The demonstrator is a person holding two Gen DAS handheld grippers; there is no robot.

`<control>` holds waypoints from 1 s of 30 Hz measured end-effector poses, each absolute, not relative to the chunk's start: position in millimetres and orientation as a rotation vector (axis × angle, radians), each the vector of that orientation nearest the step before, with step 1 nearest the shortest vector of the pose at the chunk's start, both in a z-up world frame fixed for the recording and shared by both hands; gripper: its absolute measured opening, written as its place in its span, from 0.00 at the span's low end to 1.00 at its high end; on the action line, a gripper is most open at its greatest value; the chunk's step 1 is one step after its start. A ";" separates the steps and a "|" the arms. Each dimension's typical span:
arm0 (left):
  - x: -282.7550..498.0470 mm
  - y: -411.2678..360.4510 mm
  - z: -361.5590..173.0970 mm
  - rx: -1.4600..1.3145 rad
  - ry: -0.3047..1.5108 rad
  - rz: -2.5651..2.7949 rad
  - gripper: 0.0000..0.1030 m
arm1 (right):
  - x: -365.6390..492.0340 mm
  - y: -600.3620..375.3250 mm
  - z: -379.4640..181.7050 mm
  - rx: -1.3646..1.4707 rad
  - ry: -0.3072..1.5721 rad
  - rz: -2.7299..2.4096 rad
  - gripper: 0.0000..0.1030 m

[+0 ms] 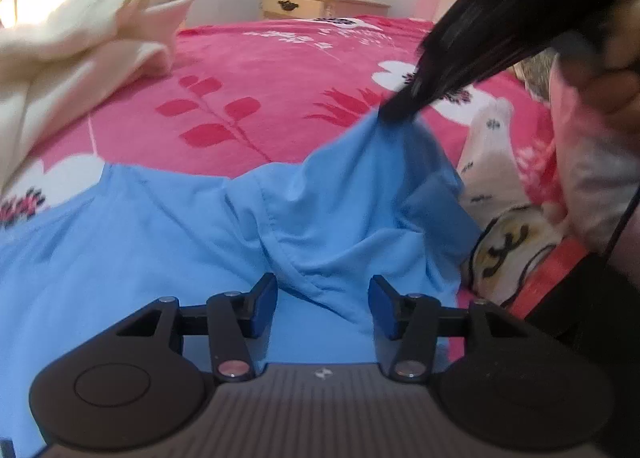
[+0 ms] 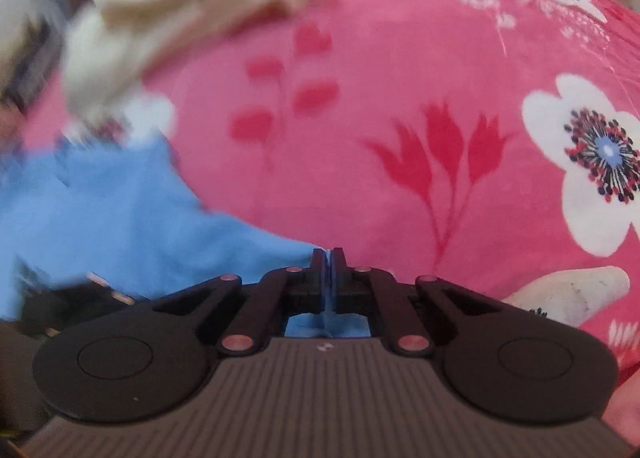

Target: Fold clothes

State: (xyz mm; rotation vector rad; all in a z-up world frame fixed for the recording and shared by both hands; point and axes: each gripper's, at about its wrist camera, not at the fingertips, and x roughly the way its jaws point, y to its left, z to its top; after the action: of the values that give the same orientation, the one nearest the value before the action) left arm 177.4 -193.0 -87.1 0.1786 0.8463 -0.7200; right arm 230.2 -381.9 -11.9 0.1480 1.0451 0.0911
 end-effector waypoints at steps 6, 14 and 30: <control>174.1 -132.2 -53.4 0.062 0.889 -0.750 0.51 | 214.1 -358.4 45.6 0.231 0.934 0.204 0.01; 138.3 -6.5 -20.7 0.031 0.886 -0.618 0.51 | 225.3 -257.3 33.4 0.292 0.971 0.402 0.05; 168.9 -7.2 -44.1 -0.077 0.853 -0.527 0.43 | 162.5 -312.3 2.2 0.502 0.938 0.138 0.34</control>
State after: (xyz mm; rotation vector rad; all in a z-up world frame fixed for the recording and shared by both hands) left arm 168.9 -7.2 -44.1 -0.0766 0.8529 -0.5275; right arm 162.5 -312.3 2.2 0.5018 0.9376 0.1380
